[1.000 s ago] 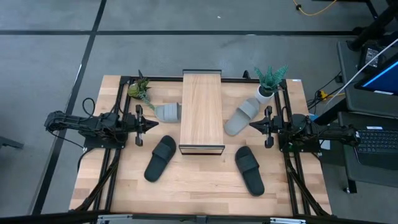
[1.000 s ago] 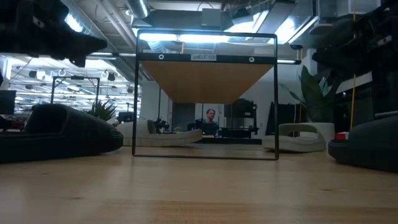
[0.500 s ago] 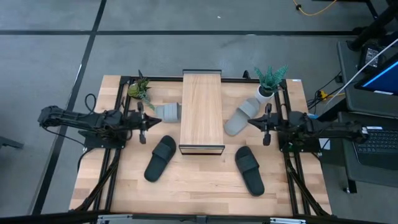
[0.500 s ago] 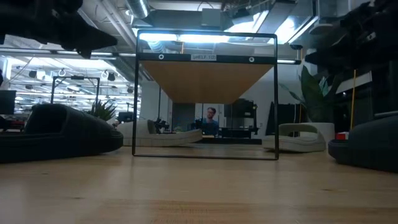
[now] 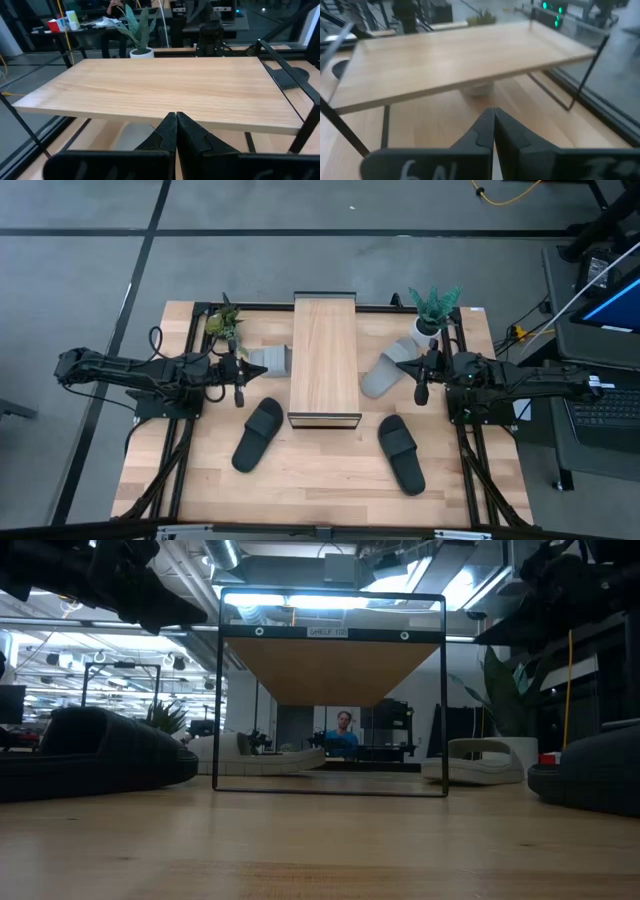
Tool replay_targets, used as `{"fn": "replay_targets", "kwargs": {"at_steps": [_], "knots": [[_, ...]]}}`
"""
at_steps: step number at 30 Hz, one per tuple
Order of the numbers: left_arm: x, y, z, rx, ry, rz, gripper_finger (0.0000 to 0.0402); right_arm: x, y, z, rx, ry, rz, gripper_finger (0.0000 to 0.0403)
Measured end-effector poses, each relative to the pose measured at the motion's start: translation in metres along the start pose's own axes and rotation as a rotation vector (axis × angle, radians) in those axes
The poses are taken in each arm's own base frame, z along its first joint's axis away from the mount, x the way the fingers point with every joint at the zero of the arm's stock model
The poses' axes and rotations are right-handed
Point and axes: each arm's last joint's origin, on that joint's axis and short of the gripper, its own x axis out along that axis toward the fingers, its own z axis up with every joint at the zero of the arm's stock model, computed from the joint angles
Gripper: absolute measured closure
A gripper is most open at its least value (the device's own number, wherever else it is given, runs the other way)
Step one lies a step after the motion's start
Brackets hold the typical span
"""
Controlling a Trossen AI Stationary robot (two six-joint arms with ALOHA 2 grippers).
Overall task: Pick and place slides into the shelf
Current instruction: Put the right gray slide on the shelf
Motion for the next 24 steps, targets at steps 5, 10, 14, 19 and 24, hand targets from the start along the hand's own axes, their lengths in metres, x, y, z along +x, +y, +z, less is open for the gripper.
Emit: {"fn": "replay_targets", "kwargs": {"at_steps": [5, 10, 14, 19, 24], "knots": [[-0.0001, -0.0001, 0.0001, 0.0, -0.001, -0.004, 0.0401, 0.0036, 0.0007, -0.0003, -0.008, 0.044, -0.019, 0.0387], [-0.0001, -0.0001, 0.0003, 0.0, -0.003, -0.004, 0.0401, 0.0061, -0.0016, -0.005, -0.041, 0.09, -0.112, 0.0386], [-0.0001, -0.0001, 0.0005, 0.001, -0.005, -0.004, 0.0401, 0.0059, -0.0022, -0.0066, -0.049, 0.105, -0.128, 0.0368], [-0.0001, 0.0, 0.0014, -0.002, -0.014, -0.003, 0.0401, 0.0059, -0.0019, -0.0069, -0.047, 0.107, -0.123, 0.0333], [-0.0001, 0.0, 0.0014, 0.04, -0.014, -0.003, 0.0401, 0.005, 0.0003, -0.0095, -0.066, 0.131, -0.105, 0.0296]]}}
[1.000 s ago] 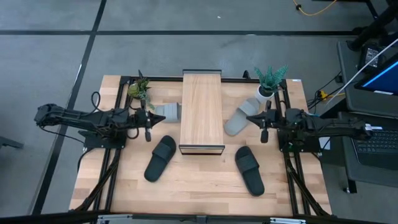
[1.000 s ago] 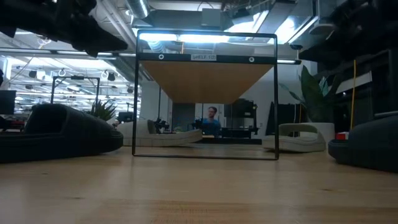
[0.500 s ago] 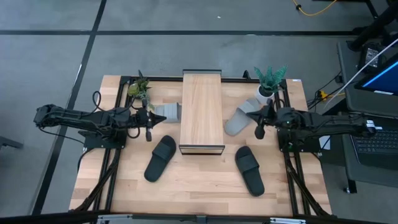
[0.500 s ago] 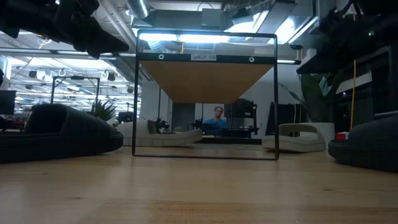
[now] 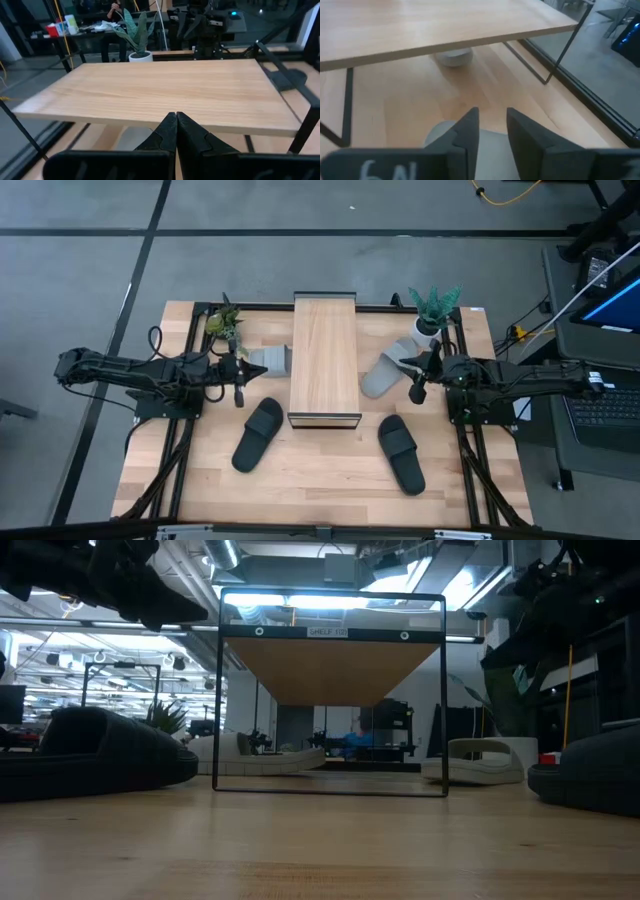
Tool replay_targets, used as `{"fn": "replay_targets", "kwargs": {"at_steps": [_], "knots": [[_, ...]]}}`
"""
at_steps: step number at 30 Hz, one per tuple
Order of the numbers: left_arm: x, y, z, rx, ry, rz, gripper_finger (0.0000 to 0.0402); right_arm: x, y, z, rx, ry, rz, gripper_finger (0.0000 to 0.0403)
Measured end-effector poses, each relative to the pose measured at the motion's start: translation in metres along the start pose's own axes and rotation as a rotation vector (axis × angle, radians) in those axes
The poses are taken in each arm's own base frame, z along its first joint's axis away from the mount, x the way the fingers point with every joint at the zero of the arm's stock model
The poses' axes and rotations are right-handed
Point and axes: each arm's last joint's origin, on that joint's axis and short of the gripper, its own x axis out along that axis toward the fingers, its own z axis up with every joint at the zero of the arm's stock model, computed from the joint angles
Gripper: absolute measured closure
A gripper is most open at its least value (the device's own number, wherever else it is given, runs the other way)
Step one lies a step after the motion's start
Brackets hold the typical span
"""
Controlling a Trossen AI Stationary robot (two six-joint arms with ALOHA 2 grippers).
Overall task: Pick and place slides into the shelf
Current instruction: Put the right gray slide on the shelf
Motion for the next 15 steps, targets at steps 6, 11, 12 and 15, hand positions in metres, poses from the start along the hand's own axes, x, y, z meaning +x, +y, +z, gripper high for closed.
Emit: {"fn": "replay_targets", "kwargs": {"at_steps": [6, 11, 12, 15], "knots": [[0.0, 0.0, 0.0, 0.046, 0.0, 0.0, 0.0401, 0.003, 0.001, -0.004, -0.017, 0.043, -0.019, 0.0269], [0.0, 0.0, 0.0, 0.064, 0.001, 0.0, 0.0401, 0.014, 0.004, -0.008, -0.026, 0.116, -0.077, 0.0267], [0.0, 0.0, 0.0, 0.066, 0.001, 0.0, 0.0401, 0.016, 0.005, -0.008, -0.021, 0.133, -0.093, 0.0267], [0.0, 0.0, 0.0, 0.066, 0.0, 0.0, 0.0401, 0.024, 0.008, 0.001, -0.009, 0.16, -0.111, 0.0267]]}}
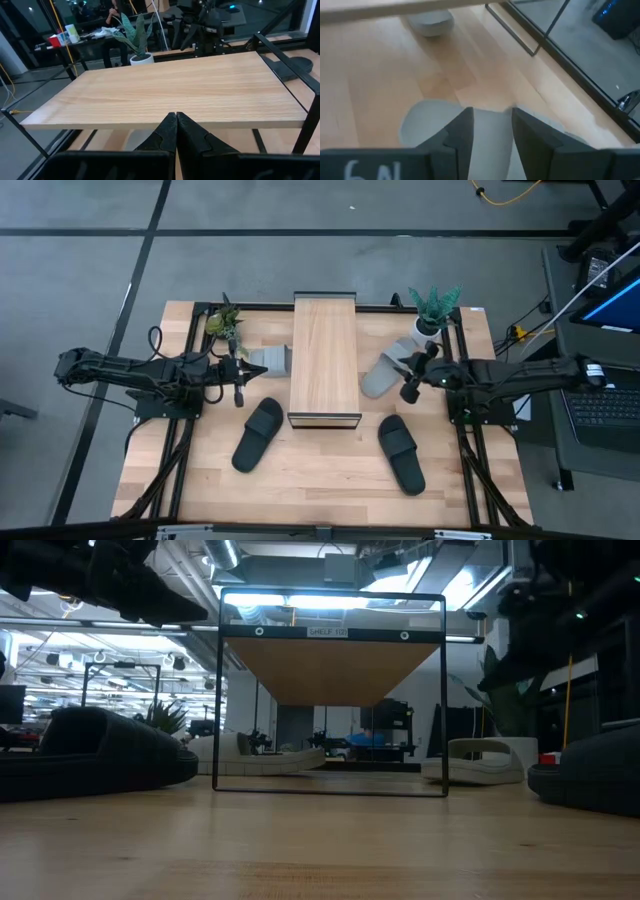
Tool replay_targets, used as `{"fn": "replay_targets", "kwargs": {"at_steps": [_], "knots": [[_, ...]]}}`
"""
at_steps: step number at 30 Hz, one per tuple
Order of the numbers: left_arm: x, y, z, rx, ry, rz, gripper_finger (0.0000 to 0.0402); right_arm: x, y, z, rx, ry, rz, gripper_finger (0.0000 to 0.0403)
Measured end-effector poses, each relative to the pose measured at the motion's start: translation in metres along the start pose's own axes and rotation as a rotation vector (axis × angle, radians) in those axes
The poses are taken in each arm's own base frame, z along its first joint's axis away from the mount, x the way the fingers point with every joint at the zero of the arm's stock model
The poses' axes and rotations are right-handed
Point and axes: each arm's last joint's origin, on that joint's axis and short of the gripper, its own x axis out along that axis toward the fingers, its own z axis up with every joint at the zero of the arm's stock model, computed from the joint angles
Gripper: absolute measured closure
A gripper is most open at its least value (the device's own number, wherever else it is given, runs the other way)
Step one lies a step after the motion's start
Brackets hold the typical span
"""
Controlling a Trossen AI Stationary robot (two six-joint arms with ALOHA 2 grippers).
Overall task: Pick and place slides into the shelf
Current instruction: Put the right gray slide on the shelf
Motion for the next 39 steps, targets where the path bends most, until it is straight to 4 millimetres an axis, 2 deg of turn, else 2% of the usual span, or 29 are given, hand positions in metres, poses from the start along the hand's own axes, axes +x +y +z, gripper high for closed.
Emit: {"fn": "replay_targets", "kwargs": {"at_steps": [7, 14, 25, 39], "knots": [[0.0, 0.0, 0.0, -0.001, 0.001, 0.0, 0.0401, 0.012, 0.003, 0.029, -0.028, 0.214, -0.097, 0.0267], [0.0, 0.0, 0.0, -0.001, 0.002, 0.0, 0.0401, 0.031, 0.006, 0.042, 0.016, 0.397, -0.18, 0.0267], [0.0, 0.0, 0.0, -0.001, 0.002, 0.0, 0.0401, 0.061, 0.018, 0.027, 0.037, 0.543, -0.224, 0.0267], [0.0, 0.0, 0.0, -0.001, 0.002, 0.0, 0.0401, 0.072, 0.019, 0.009, 0.093, 0.658, -0.4, 0.0267]]}}
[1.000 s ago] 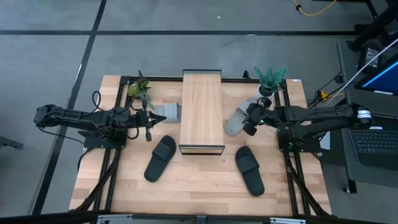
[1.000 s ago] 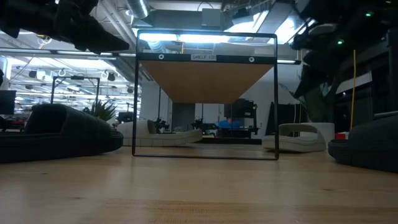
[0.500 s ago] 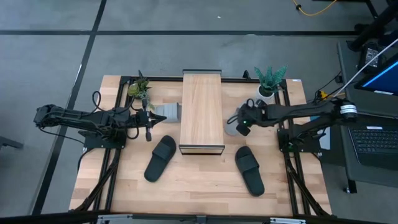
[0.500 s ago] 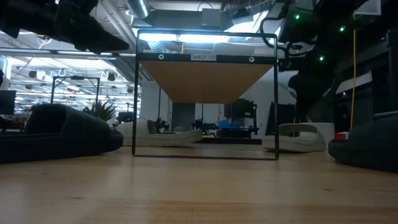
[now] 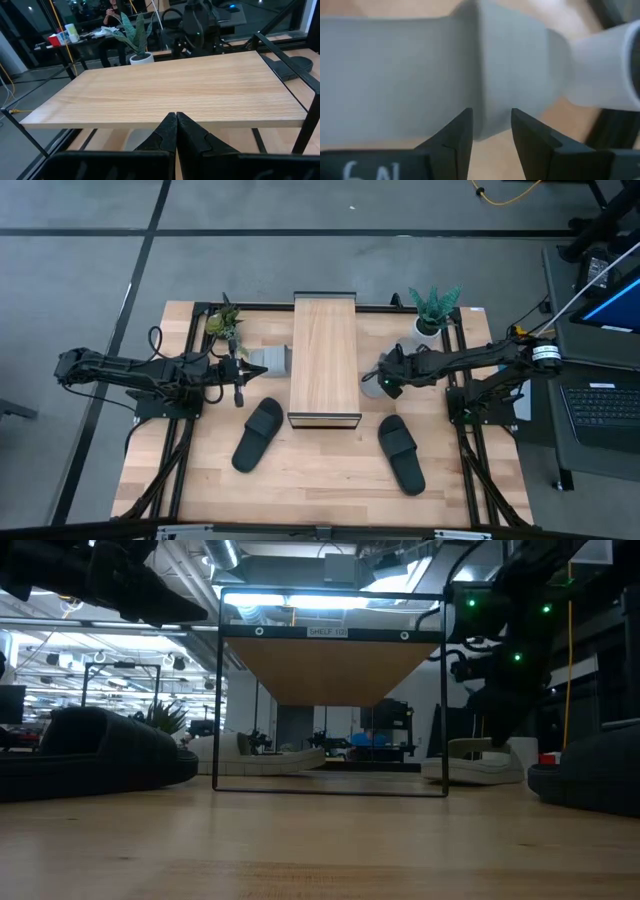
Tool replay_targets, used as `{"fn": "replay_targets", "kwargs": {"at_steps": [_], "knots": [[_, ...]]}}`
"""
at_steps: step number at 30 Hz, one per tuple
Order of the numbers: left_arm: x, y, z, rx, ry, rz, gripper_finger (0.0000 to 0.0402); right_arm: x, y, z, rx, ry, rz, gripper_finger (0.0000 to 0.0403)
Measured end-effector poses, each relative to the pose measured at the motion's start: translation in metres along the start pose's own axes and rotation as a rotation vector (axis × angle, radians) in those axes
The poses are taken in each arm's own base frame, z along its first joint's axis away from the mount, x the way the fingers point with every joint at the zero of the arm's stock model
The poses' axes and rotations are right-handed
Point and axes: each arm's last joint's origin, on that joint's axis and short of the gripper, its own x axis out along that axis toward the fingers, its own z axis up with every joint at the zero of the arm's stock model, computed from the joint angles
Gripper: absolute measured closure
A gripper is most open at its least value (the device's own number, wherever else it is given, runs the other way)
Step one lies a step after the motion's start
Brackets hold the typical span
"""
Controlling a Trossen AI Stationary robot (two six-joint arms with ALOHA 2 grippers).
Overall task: Pick and place slides into the shelf
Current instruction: Put the right gray slide on the shelf
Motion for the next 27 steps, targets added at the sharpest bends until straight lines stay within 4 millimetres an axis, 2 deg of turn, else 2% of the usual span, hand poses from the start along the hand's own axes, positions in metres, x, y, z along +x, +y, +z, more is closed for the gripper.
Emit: {"fn": "replay_targets", "kwargs": {"at_steps": [11, 27], "knots": [[0.0, 0.0, 0.0, 0.05, 0.0, 0.0, 0.0401, 0.002, 0.001, 0.0, 0.02, -0.004, -0.018, 0.0299], [0.0, 0.0, 0.0, 0.05, 0.0, 0.0, 0.0401, 0.013, -0.003, 0.0, 0.053, 0.01, -0.022, 0.031]]}}
